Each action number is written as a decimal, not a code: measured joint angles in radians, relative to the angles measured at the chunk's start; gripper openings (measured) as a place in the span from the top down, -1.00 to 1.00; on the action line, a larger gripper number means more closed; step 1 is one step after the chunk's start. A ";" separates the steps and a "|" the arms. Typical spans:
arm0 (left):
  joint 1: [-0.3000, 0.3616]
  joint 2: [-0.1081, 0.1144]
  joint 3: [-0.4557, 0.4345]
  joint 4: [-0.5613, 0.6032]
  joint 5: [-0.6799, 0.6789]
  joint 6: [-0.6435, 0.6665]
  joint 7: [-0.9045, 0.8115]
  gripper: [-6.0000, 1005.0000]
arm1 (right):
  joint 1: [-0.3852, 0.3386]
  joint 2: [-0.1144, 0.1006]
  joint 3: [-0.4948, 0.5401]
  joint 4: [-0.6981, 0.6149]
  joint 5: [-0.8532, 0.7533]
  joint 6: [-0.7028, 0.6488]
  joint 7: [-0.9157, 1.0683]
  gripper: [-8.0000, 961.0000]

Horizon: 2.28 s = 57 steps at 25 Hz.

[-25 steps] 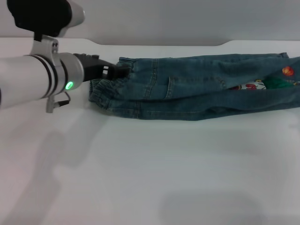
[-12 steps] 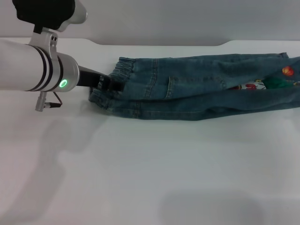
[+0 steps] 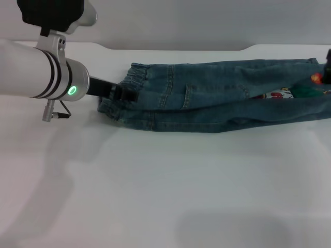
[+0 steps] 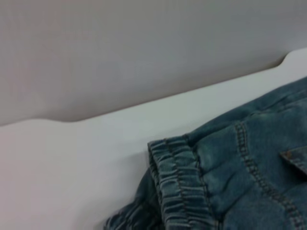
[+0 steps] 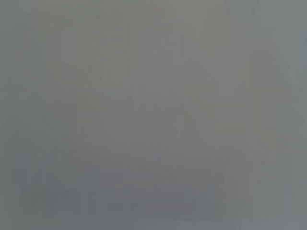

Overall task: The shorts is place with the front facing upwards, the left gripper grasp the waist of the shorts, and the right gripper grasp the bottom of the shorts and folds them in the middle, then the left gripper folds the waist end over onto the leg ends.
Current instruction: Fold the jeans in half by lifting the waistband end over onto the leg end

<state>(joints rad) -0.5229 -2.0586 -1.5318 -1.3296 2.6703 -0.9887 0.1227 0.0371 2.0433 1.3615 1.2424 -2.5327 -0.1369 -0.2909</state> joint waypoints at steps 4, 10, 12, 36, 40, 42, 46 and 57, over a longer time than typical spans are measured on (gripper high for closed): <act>-0.035 0.000 -0.007 0.069 0.001 0.007 0.009 -0.68 | 0.001 0.003 -0.018 -0.009 -0.001 -0.010 0.000 0.99; -0.051 -0.001 -0.017 0.092 -0.001 0.018 0.026 -0.68 | 0.000 0.007 -0.025 -0.017 -0.001 -0.011 -0.001 0.98; -0.051 -0.001 -0.017 0.092 -0.001 0.018 0.026 -0.68 | -0.003 0.007 -0.030 -0.017 -0.001 -0.011 -0.001 0.98; -0.083 -0.001 -0.030 0.201 0.005 0.052 0.039 -0.68 | -0.015 0.007 -0.050 -0.009 -0.001 -0.009 -0.001 0.98; -0.094 -0.001 -0.030 0.224 0.005 0.061 0.040 -0.68 | -0.019 0.008 -0.050 -0.008 -0.001 -0.009 -0.001 0.98; -0.095 -0.002 -0.029 0.229 0.004 0.063 0.040 -0.67 | -0.019 0.008 -0.050 -0.008 -0.001 -0.009 -0.001 0.98; -0.096 -0.003 -0.029 0.235 0.003 0.063 0.040 -0.67 | -0.019 0.008 -0.050 -0.007 -0.001 -0.009 -0.001 0.98; -0.098 -0.002 -0.031 0.258 0.003 0.073 0.038 -0.67 | -0.017 0.008 -0.050 -0.008 -0.001 -0.010 -0.001 0.99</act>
<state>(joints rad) -0.6205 -2.0603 -1.5632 -1.0715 2.6734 -0.9156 0.1606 0.0199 2.0510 1.3115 1.2349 -2.5341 -0.1472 -0.2915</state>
